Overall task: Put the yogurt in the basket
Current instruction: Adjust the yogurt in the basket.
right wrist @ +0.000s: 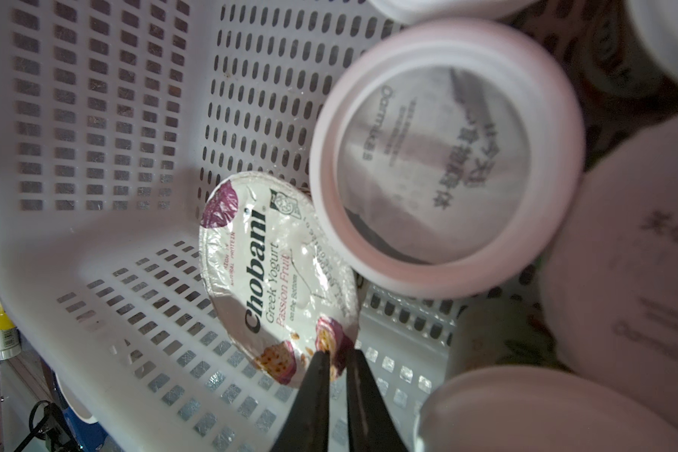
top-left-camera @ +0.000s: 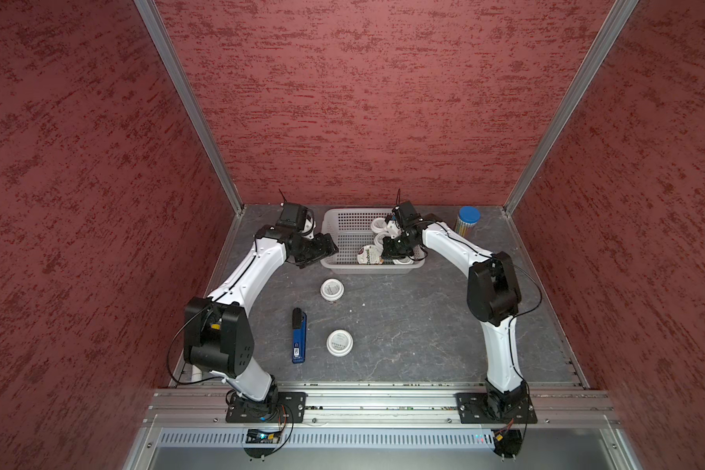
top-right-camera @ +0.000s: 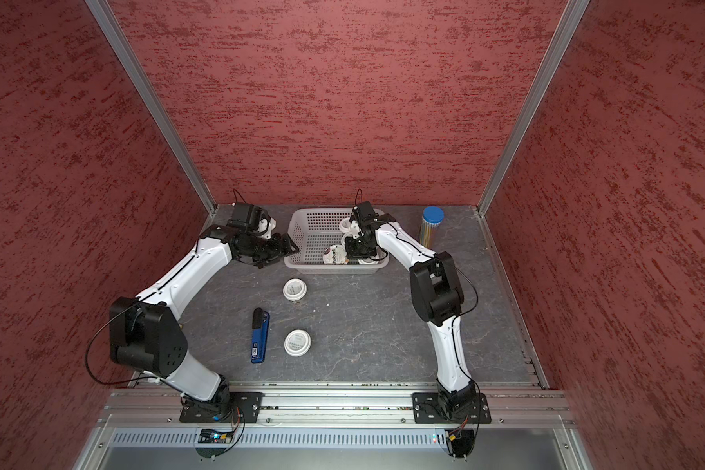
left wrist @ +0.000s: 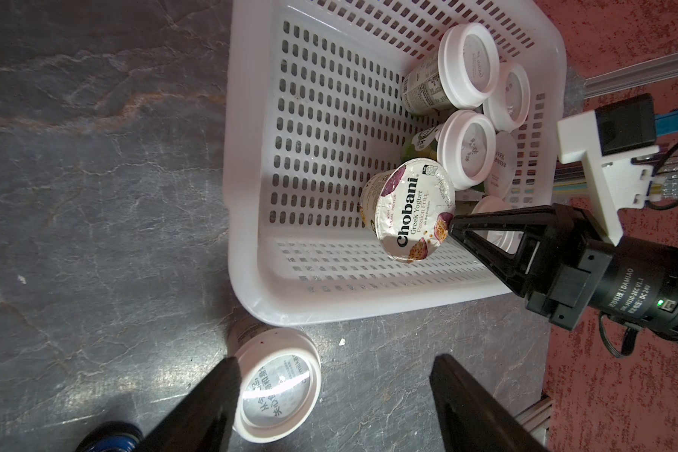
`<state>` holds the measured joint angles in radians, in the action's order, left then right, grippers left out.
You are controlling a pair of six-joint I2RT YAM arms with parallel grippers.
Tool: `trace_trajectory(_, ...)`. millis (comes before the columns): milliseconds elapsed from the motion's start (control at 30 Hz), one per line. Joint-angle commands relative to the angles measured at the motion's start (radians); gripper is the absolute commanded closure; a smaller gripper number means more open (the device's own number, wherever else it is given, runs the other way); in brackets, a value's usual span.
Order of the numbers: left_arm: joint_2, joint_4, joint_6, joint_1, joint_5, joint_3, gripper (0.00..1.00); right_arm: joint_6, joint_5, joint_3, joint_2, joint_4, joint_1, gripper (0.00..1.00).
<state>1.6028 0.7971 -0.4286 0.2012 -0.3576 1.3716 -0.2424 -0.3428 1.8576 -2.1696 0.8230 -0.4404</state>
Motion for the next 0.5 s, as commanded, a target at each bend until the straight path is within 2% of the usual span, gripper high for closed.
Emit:
trace_trajectory(0,-0.006,0.007,0.021,0.001,0.011,0.001,0.2,0.004,0.011,0.037,-0.015,-0.01,-0.002,0.85)
trace_trajectory(233,-0.006,0.004,0.021,0.001,0.006,0.0,0.2,0.009,0.016,0.081,-0.03,0.013,-0.011,0.83)
trace_trajectory(400,-0.005,0.005,0.022,0.001,0.007,0.002,0.19,0.02,0.093,0.078,0.009,0.019,-0.017,0.69)
trace_trajectory(467,-0.004,0.004,0.022,0.001,0.005,0.003,0.19,0.024,0.116,0.079,0.008,0.025,-0.017,0.66)
